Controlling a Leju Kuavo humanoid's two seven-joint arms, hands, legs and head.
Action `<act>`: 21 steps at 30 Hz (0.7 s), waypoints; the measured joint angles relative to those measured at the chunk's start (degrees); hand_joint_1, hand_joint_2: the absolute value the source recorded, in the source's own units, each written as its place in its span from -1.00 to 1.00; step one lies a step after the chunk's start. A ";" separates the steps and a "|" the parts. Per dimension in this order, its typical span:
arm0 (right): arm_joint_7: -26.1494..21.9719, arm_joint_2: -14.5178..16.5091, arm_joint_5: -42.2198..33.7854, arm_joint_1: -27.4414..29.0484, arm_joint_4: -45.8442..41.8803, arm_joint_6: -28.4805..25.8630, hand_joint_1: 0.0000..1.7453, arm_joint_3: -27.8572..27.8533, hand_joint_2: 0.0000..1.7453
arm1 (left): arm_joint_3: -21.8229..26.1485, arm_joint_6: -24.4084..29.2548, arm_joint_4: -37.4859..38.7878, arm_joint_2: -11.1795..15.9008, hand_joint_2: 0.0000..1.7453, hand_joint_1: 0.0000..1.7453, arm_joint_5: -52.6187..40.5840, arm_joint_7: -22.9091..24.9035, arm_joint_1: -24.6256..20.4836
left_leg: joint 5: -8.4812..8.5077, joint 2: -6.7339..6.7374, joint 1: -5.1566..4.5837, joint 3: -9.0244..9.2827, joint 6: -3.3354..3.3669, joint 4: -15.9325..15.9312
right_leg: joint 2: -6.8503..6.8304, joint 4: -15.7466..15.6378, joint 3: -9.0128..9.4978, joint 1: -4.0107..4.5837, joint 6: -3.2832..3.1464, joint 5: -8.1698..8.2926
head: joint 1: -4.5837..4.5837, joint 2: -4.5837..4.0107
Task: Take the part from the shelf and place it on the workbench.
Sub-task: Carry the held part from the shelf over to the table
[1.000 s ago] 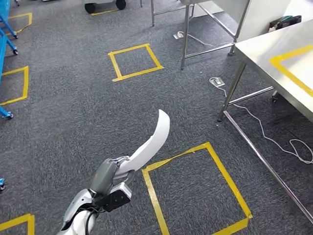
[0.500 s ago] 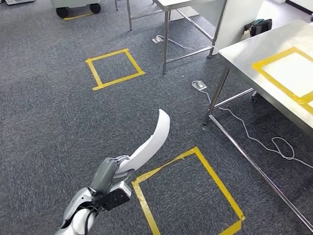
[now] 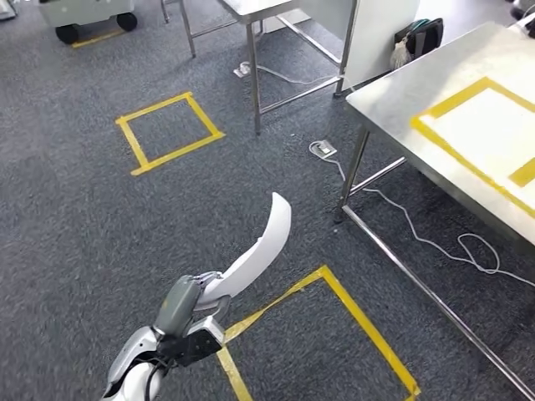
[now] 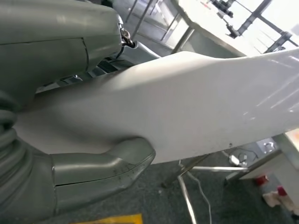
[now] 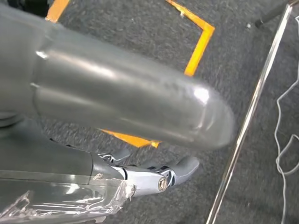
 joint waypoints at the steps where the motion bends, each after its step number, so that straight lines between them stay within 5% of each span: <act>1: 0.01 0.01 -0.01 -0.04 0.01 0.02 -1.00 0.01 -1.00 | 0.02 -0.07 0.04 0.09 1.00 1.00 0.02 0.00 0.11 | 0.01 -0.30 0.02 -4.17 -0.10 5.02 | 0.48 -0.70 1.11 -0.06 -0.07 -0.50 | -0.09 -0.01; 3: 0.02 0.01 -0.08 -0.19 0.01 0.07 -1.00 0.04 -1.00 | 0.05 -0.18 0.09 0.23 1.00 1.00 0.01 0.01 0.39 | -4.15 -0.52 0.04 -11.51 -0.27 10.35 | 1.67 -1.48 3.53 -0.16 -0.08 -1.90 | -0.24 0.02; 5: 0.02 0.00 -0.23 -0.16 0.01 0.06 -1.00 0.08 -1.00 | 0.03 -0.21 0.11 0.31 1.00 1.00 -0.08 0.02 0.49 | -7.57 -0.61 0.05 -15.21 -0.21 9.11 | 3.07 -1.65 6.63 -0.20 -0.01 -3.74 | -0.35 0.02; 6: 0.02 0.01 -0.31 -0.12 0.01 0.05 -1.00 0.09 -1.00 | 0.02 -0.20 0.11 0.33 1.00 1.00 -0.16 0.02 0.48 | -6.49 -0.84 0.05 -15.85 -0.12 6.84 | 3.74 -1.66 8.33 -0.21 0.06 -4.80 | -0.37 0.02; 9: 0.06 0.02 -0.38 -0.18 0.02 -0.04 -1.00 0.20 -1.00 | 0.01 -0.14 0.13 0.49 1.00 1.00 -0.75 0.02 0.51 | 6.47 -2.85 0.03 -16.43 0.12 -3.33 | 5.62 -1.07 11.58 -0.11 0.66 -8.28 | -0.66 0.01; 10: 0.07 0.03 -0.38 -0.24 0.01 -0.08 -1.00 0.30 -1.00 | -0.02 -0.10 0.12 0.51 1.00 1.00 -1.02 0.03 0.55 | 9.53 -3.41 -0.01 -16.58 0.18 -5.61 | 6.15 -0.83 11.99 -0.05 0.77 -9.67 | -0.75 0.01; 12: 0.05 0.06 -0.37 -0.30 -0.01 -0.14 -1.00 0.54 -1.00 | -0.09 -0.01 0.04 0.41 1.00 1.00 -1.41 0.04 0.45 | 10.73 -3.50 -0.07 -16.37 0.35 -7.22 | 6.90 -1.13 12.99 0.00 0.87 -11.92 | -0.93 0.00; 14: 0.01 0.04 -0.36 -0.14 -0.05 -0.29 -1.00 0.63 -1.00 | -0.19 0.13 -0.02 0.20 1.00 1.00 -1.66 0.01 0.24 | 11.77 -2.77 0.03 -15.29 0.81 -7.59 | 5.36 -0.95 14.17 -0.06 1.22 -13.37 | -0.71 0.00; 16: 0.01 0.02 -0.34 -0.18 -0.08 -0.41 -1.00 0.69 -1.00 | -0.25 0.20 -0.05 0.09 1.00 1.00 -1.86 -0.01 0.23 | 12.23 -1.66 -0.02 -13.89 1.63 -7.95 | 2.19 4.15 12.16 -0.12 1.92 -16.39 | -0.39 0.00; 18: 0.03 0.02 -0.33 -0.28 -0.07 -0.45 -1.00 0.79 -1.00 | -0.26 0.20 -0.04 0.11 1.00 1.00 -1.95 -0.01 0.27 | 11.04 -0.69 -0.27 -12.74 2.24 -7.81 | 0.64 11.29 7.37 -0.19 2.38 -19.15 | -0.22 0.00; 19: 0.03 0.02 -0.34 -0.27 -0.07 -0.46 -1.00 0.82 -1.00 | -0.26 0.20 -0.04 0.11 1.00 1.00 -1.95 -0.01 0.28 | 10.42 -0.33 -0.41 -12.19 2.40 -7.78 | 0.49 12.91 5.58 -0.19 2.43 -18.80 | -0.21 0.00; 21: 0.03 0.02 -0.36 -0.19 -0.07 -0.50 -1.00 0.82 -1.00 | -0.26 0.20 -0.04 0.10 1.00 1.00 -1.95 -0.01 0.29 | 9.15 0.20 -0.72 -10.70 2.59 -7.75 | 0.24 9.64 4.75 -0.12 2.13 -13.93 | -0.19 0.00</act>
